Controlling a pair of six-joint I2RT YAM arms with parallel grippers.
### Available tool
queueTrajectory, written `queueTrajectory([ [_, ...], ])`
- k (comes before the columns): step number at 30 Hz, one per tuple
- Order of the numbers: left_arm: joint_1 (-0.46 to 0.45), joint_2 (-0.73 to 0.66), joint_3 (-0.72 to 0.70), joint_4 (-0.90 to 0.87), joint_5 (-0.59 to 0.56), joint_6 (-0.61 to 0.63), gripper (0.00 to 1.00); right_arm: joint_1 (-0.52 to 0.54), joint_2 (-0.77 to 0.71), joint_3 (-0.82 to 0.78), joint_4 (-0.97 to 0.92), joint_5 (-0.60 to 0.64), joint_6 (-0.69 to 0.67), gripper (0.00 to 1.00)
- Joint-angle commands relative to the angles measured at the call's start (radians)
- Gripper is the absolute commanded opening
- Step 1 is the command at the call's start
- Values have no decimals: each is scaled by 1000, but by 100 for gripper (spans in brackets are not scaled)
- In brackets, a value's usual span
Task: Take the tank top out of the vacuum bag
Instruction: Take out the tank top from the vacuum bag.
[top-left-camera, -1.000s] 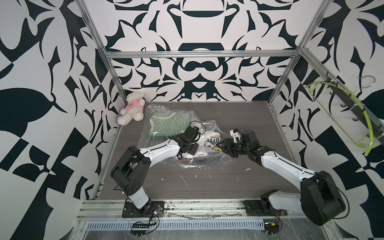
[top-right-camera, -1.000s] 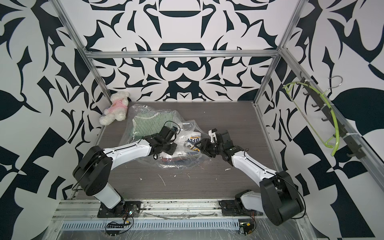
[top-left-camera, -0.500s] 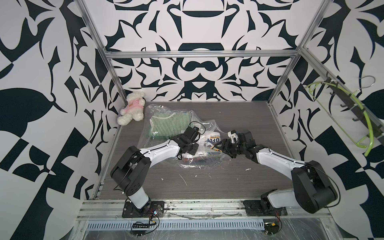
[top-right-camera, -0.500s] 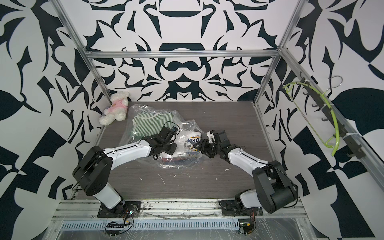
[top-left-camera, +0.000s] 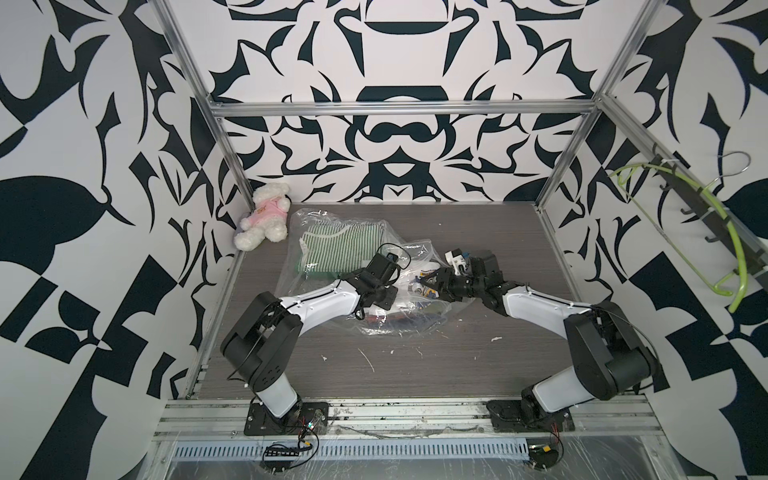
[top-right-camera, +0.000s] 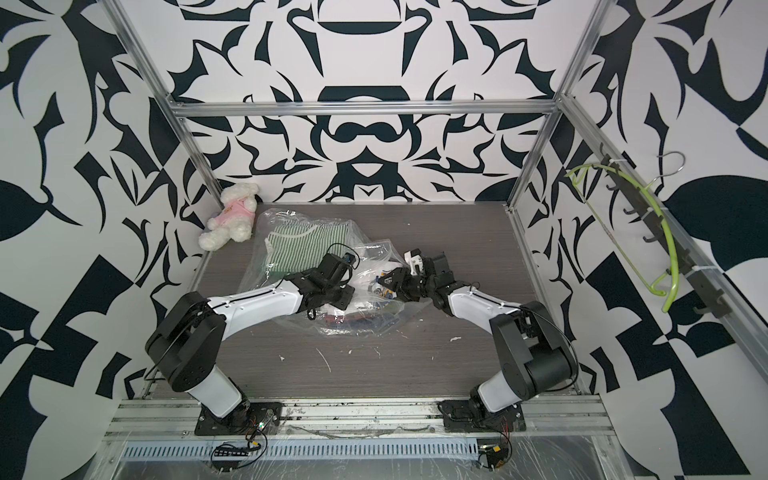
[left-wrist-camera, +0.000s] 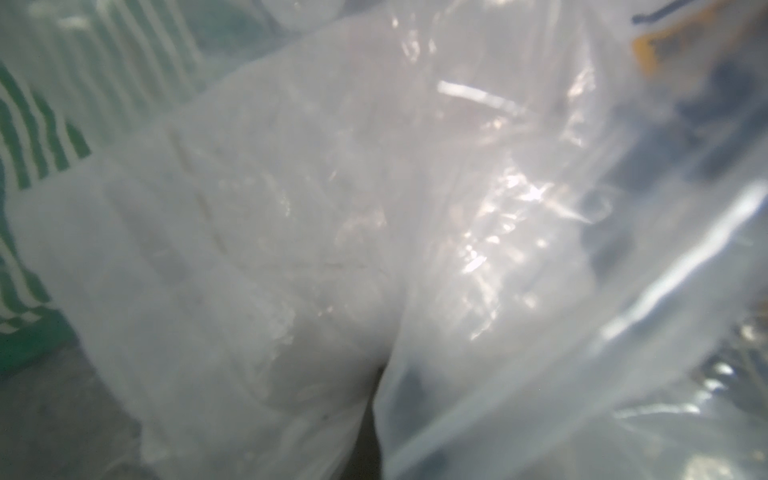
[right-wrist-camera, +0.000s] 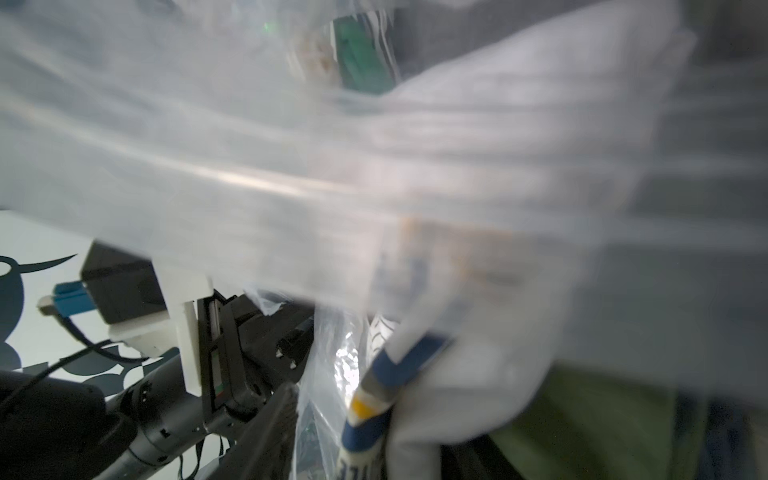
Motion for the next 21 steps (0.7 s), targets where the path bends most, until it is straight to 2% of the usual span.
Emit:
queueTrajectory([
  [1,-5,34,-37,-22,41,5,0,-4,38,45,48,7,-17,66],
  [8,-5,27,-42,-19,41,1,0,-35,125,93,-36,63,-37,70],
  [11,-5,22,-47,-15,40,-1,0,-42,137,104,-15,41,-42,72],
  [13,-6,23,-49,-14,42,-1,0,-41,140,111,43,-19,-45,66],
  [17,-5,23,-49,-9,42,0,0,-35,154,105,253,-216,-2,47],
  [19,-5,25,-50,-8,41,0,0,-36,155,97,310,-253,16,42],
  [21,-5,27,-50,-4,41,2,0,-35,152,99,262,-239,-17,42],
])
